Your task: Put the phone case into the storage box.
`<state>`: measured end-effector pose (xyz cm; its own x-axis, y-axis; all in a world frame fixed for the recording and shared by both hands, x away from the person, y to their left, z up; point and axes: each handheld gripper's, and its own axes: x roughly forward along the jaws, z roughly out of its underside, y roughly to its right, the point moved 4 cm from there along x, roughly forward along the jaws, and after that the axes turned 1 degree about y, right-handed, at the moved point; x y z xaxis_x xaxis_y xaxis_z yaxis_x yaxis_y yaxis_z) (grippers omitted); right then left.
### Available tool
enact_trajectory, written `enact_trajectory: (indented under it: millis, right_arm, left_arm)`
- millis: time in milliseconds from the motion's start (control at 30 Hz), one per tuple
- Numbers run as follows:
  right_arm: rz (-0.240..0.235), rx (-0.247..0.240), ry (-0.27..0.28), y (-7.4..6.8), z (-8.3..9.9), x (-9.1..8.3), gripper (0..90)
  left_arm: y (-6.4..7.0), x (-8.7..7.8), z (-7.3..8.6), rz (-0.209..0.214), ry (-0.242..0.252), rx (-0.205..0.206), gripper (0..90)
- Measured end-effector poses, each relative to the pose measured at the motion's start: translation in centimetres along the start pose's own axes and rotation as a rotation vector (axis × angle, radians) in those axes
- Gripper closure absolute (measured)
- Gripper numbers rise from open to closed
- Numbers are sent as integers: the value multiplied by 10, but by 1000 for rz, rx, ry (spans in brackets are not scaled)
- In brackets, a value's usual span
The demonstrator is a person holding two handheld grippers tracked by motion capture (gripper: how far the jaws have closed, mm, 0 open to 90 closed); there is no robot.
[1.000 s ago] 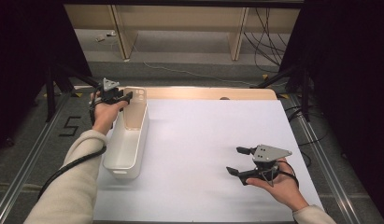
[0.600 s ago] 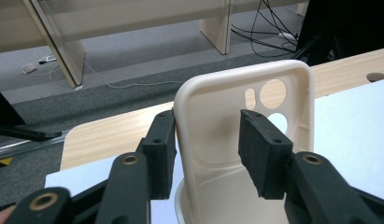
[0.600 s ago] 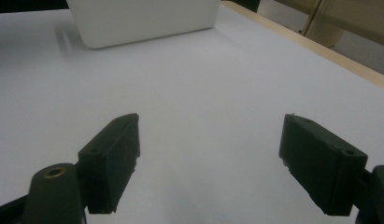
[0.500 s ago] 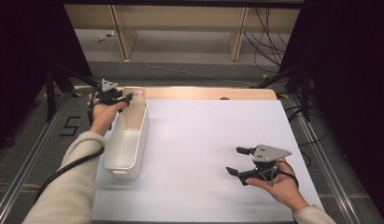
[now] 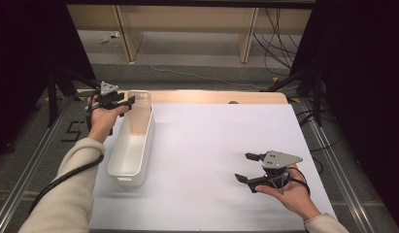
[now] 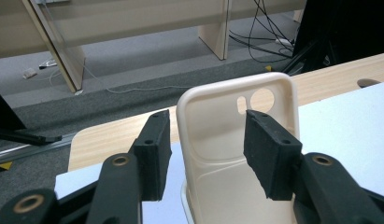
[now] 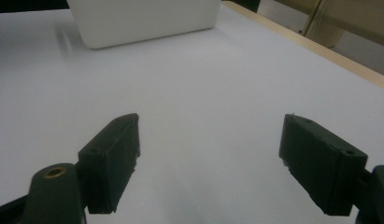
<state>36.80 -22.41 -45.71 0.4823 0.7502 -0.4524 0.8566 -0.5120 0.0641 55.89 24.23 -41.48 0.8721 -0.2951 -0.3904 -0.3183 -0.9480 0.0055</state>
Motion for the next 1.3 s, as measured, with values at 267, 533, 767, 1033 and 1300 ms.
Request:
enact_trajectory:
  millis: [267,533,767,1033,1300]
  right_arm:
    - [-1,-1,-1,-1,0,0,216]
    - [-1,-2,0,0,0,0,216]
    - [-2,0,-1,0,0,0,216]
    - [-1,-2,1,0,0,-1,216]
    - [-1,-1,0,0,0,-1,216]
  left_arm:
    - [-4,-11,-4,3,34,-10,727]
    - [-12,-6,5,-67,-11,-56,875]
    - [-12,5,12,-89,-40,-55,888]
    - [-10,12,14,-91,-59,-42,881]
    - [-9,13,14,-91,-60,-31,871]
